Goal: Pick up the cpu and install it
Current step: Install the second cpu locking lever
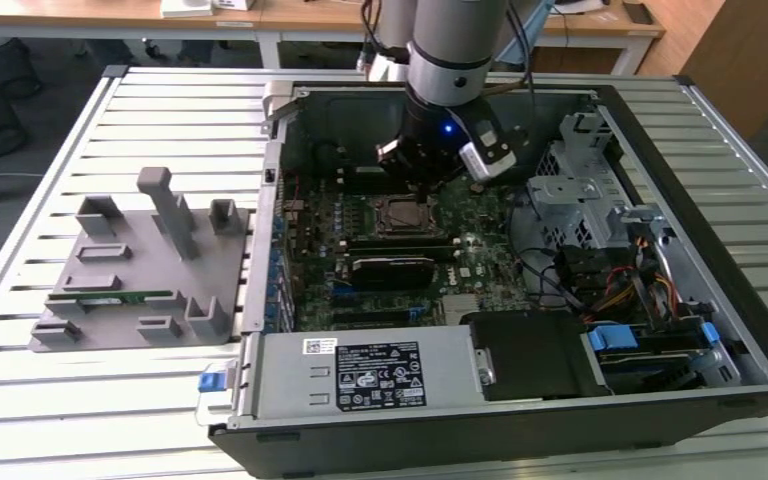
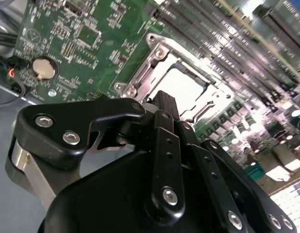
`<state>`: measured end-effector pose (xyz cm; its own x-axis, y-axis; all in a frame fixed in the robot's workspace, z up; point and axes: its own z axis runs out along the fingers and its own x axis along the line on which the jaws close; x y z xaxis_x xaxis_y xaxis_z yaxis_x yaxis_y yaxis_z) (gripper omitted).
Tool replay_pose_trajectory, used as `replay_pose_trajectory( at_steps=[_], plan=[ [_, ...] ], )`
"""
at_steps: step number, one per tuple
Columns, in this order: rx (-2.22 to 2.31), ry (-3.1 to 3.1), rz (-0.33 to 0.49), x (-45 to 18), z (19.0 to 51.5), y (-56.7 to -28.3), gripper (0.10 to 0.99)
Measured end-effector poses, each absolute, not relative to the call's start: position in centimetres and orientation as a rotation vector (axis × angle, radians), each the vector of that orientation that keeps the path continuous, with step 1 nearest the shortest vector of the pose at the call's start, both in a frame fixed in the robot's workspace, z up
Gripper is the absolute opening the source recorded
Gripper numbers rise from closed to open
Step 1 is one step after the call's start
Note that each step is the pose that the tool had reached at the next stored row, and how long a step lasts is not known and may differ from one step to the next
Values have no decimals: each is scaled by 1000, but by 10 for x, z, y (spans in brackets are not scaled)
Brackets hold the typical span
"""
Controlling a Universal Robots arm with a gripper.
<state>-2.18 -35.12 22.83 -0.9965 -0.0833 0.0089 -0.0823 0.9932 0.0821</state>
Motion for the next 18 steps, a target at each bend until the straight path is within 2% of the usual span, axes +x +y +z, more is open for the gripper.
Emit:
replay_pose_trajectory(
  at_steps=[18],
  plan=[
    [129, -3114, -130, -21, 228, -380, 106]
  ],
)
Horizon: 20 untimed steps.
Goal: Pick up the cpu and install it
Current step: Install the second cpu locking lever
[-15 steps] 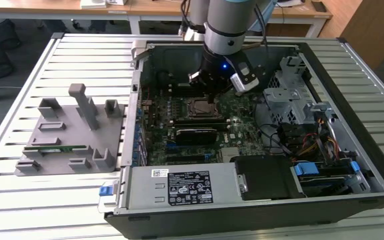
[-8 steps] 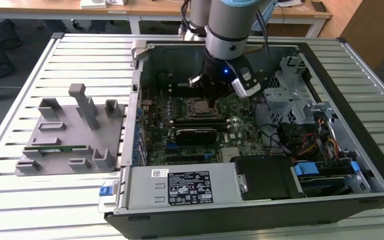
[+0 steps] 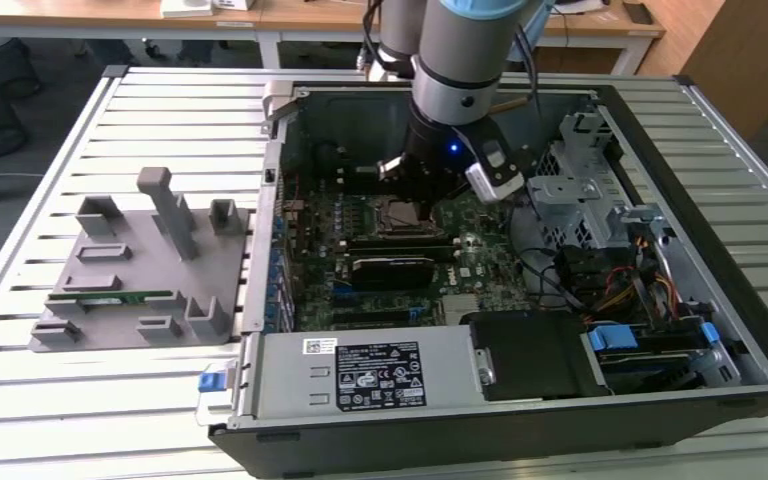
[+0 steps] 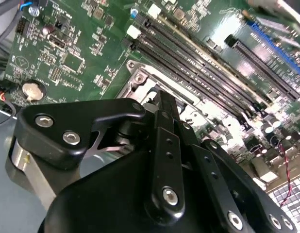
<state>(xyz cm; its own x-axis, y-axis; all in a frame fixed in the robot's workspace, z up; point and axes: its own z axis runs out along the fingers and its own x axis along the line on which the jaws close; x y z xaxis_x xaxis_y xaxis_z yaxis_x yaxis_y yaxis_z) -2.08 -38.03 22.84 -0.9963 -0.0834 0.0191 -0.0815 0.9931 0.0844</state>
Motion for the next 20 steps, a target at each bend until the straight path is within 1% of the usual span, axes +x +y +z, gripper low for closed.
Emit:
replay_pose_trajectory(
  at_steps=[7, 20],
  plan=[
    [129, -3114, -130, -21, 228, -391, 106],
    [129, -3114, -135, -45, 228, -394, 106]
  ],
)
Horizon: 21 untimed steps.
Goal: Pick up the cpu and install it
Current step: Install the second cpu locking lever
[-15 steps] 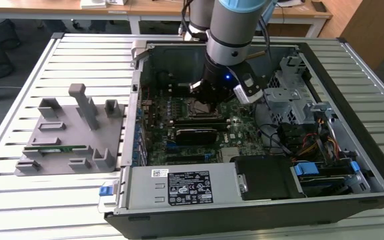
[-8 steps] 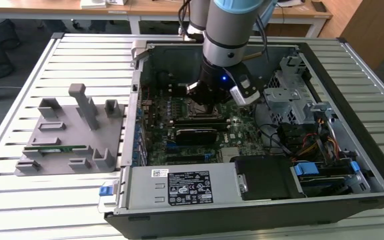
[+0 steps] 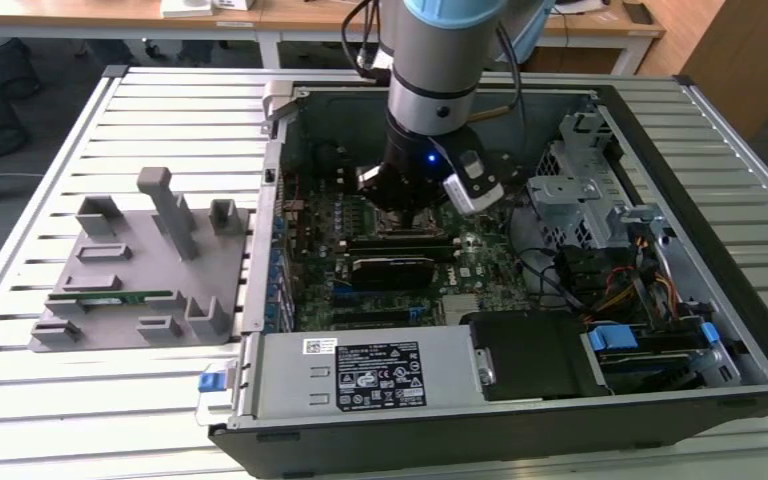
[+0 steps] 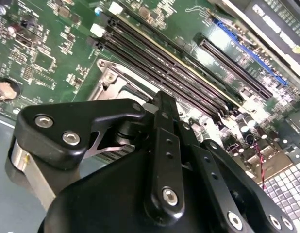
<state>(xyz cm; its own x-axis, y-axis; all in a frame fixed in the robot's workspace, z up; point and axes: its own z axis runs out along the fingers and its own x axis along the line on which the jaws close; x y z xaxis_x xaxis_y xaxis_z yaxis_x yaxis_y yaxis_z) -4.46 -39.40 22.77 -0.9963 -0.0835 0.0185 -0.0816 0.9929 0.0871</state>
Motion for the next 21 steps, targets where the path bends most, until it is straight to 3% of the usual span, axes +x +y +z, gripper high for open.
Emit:
replay_pose_trajectory(
  at_steps=[6, 21],
  plan=[
    [130, -3112, -207, -45, 225, -397, 106],
    [130, -3110, -252, -58, 220, -409, 106]
  ],
)
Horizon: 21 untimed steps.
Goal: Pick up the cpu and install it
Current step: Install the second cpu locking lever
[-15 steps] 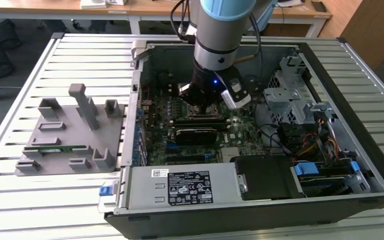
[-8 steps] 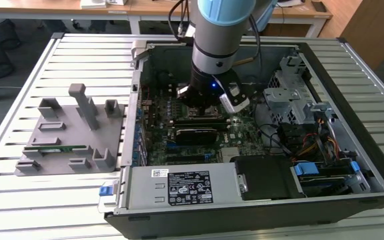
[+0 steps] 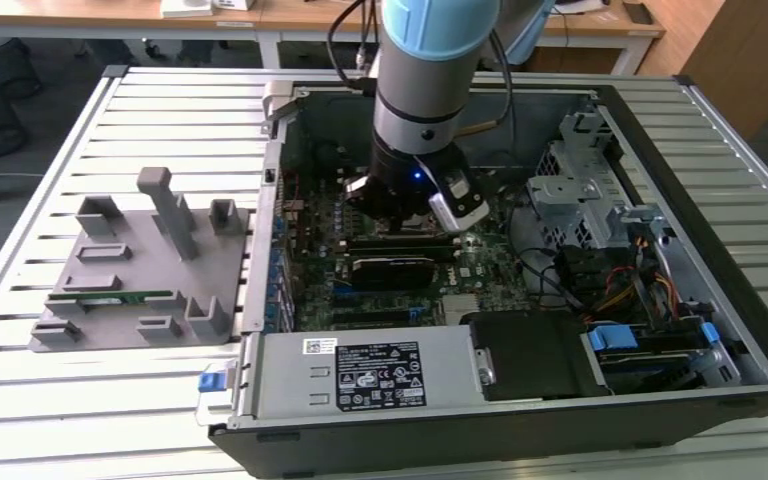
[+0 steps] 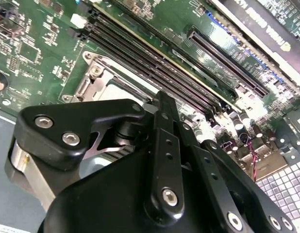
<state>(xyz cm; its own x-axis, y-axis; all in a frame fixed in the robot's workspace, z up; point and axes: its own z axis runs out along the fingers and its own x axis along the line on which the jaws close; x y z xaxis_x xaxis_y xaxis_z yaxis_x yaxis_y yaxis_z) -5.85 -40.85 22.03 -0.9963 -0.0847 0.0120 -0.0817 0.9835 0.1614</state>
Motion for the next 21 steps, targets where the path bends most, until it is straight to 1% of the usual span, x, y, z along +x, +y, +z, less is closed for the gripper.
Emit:
replay_pose_trajectory(
  at_steps=[11, 16, 21],
  plan=[
    [131, -3108, -274, -60, 208, -410, 106],
    [131, -3102, -355, -60, 207, -414, 106],
    [132, -3100, -377, -60, 207, -422, 106]
  ],
)
